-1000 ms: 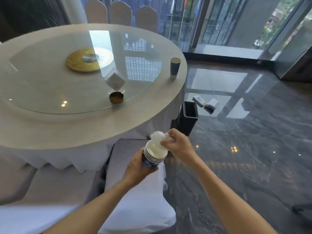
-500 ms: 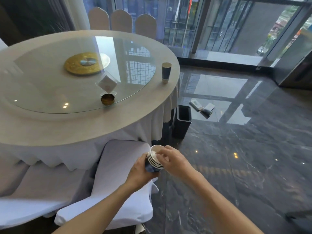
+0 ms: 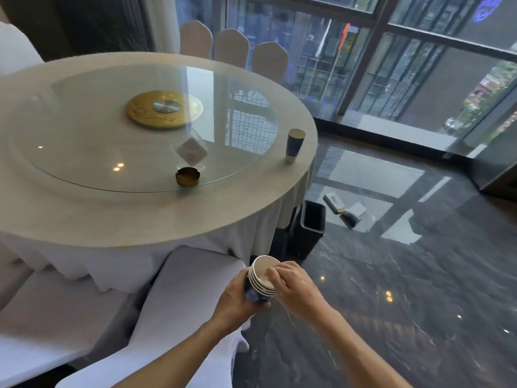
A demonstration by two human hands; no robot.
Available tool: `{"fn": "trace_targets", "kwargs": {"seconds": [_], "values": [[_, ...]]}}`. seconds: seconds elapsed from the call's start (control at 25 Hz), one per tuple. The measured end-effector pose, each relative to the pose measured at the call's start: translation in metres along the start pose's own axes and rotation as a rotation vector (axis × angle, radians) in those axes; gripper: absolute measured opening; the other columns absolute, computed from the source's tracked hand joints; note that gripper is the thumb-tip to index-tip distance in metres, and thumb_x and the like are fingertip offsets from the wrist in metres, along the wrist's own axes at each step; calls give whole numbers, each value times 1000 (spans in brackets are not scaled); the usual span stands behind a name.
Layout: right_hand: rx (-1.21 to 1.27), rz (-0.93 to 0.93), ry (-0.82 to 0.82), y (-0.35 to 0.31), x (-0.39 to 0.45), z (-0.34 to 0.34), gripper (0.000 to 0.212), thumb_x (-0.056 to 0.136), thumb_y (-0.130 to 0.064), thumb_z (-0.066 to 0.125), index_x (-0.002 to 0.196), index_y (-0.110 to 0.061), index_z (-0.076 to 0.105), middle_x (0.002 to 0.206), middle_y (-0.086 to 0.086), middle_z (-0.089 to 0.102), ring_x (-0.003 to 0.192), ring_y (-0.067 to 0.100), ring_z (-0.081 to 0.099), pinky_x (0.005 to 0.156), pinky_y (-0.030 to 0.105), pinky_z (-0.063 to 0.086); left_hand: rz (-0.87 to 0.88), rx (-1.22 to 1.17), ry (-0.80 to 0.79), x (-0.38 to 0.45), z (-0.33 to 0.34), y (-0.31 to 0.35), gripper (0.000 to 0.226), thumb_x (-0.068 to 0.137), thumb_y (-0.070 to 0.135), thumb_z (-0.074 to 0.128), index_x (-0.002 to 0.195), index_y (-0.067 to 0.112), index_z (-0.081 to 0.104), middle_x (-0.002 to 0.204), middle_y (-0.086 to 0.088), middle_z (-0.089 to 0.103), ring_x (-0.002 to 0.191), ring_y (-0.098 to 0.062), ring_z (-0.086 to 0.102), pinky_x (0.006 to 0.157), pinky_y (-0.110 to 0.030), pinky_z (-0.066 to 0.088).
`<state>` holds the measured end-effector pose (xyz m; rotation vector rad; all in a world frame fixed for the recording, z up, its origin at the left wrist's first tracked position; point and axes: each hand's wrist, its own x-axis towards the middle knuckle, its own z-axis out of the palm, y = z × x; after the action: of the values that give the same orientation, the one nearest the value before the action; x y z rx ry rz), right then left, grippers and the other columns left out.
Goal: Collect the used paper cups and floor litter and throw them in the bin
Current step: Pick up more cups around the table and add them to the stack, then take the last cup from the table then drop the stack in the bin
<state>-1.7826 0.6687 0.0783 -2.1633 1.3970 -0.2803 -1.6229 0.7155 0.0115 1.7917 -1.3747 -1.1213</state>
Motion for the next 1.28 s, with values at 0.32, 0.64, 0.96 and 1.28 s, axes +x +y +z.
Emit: {"fn": "trace_targets", "kwargs": {"seconds": [0.32, 0.64, 0.96, 1.28], "values": [[161, -105, 12, 44, 66, -20, 32, 98, -32, 59, 126, -23, 69, 143, -8, 53, 129, 11, 48, 104, 26, 44, -105, -5, 179, 42, 10, 35, 80, 70, 39, 92, 138, 31, 51, 126, 6, 69, 108, -16, 67, 79, -17, 51], [507, -8, -87, 88, 120, -82, 37, 92, -28, 62, 129, -29, 56, 116, -9, 66, 110, 15, 62, 98, 44, 54, -156, -67, 391, 81, 52, 114, 72, 77, 37, 89, 136, 26, 50, 125, 4, 67, 112, -22, 67, 99, -38, 57], [605, 46, -132, 133, 152, -120, 28, 96, -22, 56, 123, -21, 61, 110, -5, 67, 102, 14, 64, 88, 43, 60, -171, -87, 373, 131, 81, 137, 82, 64, 45, 94, 132, 32, 50, 122, 10, 69, 110, -17, 67, 93, -36, 59], [627, 129, -81, 191, 253, -159, 25, 98, -31, 57, 120, -24, 66, 111, -6, 71, 103, 15, 69, 88, 46, 61, -103, -161, 299, 258, 92, 163, 85, 53, 51, 94, 125, 47, 48, 111, 15, 71, 99, -9, 71, 81, -37, 63]]}}
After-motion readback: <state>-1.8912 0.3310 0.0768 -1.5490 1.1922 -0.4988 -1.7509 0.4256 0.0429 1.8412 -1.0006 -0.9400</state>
